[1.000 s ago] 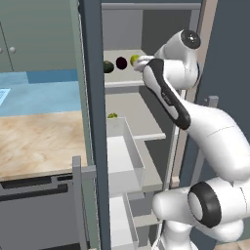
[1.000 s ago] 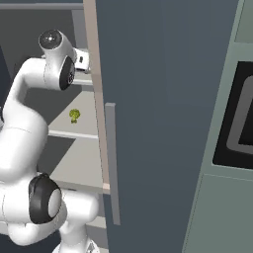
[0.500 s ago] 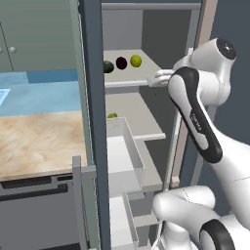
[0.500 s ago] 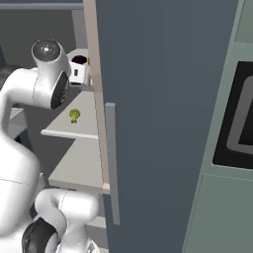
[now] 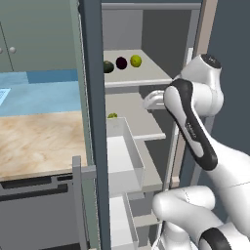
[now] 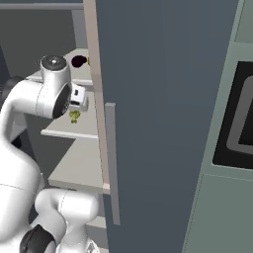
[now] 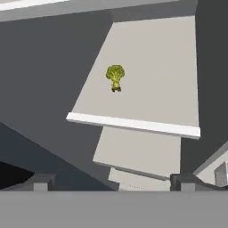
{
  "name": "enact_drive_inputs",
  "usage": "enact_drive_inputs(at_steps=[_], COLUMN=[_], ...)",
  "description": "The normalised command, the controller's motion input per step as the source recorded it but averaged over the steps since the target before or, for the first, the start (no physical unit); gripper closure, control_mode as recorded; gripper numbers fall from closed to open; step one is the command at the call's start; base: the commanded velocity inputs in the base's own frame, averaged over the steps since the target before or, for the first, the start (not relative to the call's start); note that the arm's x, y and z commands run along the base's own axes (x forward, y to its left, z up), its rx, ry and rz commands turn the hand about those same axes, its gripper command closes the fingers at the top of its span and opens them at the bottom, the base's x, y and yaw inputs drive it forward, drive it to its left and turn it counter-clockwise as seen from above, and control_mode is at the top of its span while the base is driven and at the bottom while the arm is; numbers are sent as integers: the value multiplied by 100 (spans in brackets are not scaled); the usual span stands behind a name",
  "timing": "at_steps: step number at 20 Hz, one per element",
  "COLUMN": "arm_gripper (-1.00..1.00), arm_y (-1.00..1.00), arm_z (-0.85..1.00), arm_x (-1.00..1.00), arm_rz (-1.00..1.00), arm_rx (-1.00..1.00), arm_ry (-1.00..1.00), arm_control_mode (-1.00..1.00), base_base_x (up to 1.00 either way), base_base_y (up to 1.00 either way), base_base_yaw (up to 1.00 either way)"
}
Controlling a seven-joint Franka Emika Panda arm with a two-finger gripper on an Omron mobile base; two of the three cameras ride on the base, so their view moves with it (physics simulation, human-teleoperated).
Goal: Take the broccoli and eggplant from the second highest rack and move them to the highest rack where the squash and pear are located, to maximize freezer space. Close the freezer door after rearranging.
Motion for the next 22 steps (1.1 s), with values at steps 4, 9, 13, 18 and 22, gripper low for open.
enact_drive_inputs(at_steps=[4, 9, 13, 18, 22], arm_gripper=[-100, -100, -100, -100, -100], arm_y=[24, 28, 12, 0, 0], arm_z=[-92, -92, -48, -11, -2], arm_x=[30, 38, 50, 40, 32], arm_rz=[0, 0, 0, 0, 0], arm_rx=[0, 0, 0, 3, 8], arm_ry=[20, 1, 2, 3, 0], arm_control_mode=[-100, -100, -100, -100, -100], base_base_x=[0, 0, 0, 0, 0], base_base_y=[0, 0, 0, 0, 0], base_base_yaw=[0, 0, 0, 0, 0])
